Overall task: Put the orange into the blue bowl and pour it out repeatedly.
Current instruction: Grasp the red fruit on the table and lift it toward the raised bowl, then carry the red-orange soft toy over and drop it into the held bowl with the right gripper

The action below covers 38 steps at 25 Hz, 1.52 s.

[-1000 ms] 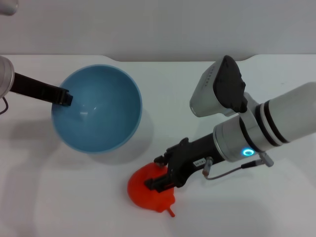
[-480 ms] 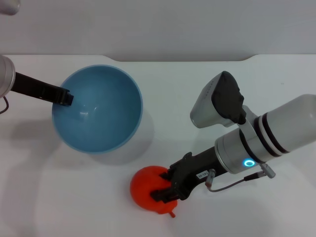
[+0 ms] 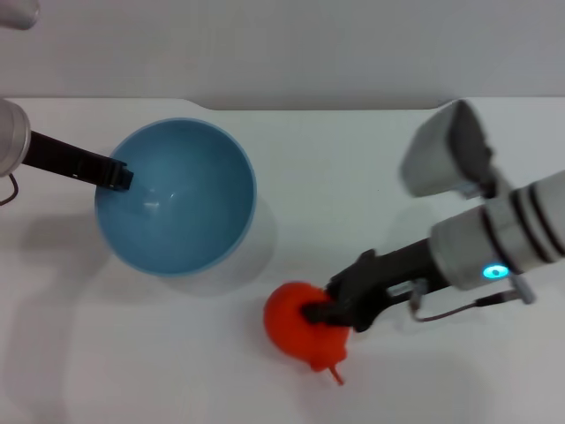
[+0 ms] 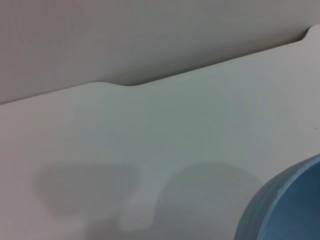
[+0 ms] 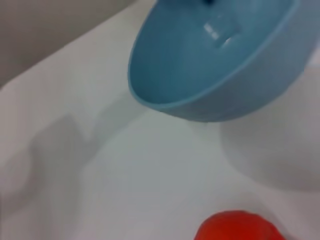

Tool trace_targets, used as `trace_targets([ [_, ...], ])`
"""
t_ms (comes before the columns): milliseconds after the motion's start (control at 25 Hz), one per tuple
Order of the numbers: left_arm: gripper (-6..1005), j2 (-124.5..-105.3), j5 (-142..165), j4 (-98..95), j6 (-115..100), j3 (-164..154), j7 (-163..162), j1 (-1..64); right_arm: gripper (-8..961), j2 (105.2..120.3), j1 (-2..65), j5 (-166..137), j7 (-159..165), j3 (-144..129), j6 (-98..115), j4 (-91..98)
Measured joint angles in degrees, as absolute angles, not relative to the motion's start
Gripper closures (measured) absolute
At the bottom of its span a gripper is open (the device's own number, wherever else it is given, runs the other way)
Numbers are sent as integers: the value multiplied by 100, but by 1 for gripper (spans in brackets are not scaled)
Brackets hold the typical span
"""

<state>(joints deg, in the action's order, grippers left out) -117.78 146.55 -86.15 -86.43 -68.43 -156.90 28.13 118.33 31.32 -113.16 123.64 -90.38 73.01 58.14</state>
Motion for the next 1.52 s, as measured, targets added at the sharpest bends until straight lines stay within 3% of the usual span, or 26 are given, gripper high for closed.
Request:
trace_targets([
  [320,1001,-11773,14710,-8159,-8505,-7339,-15687,3033,849,11860,2033,-11308,11929,-7251,8589,7664],
  [760,1000,-11854,14496,-7063,-8508,-8799,-16044,4229,925,11855,2299,-10642,11794,-6796,9179,8524],
  [1200,1002,-11872,14087,-7092,-8507,-9018,-16108,4555,823,11882,2547,-11474,11854,-7557,9014,8315],
  [1520,1001,-11843,14086,-7102,-8434,-8957,-16087,4517,601,11889,2508,-11503,12012,-7404,9049,8491],
])
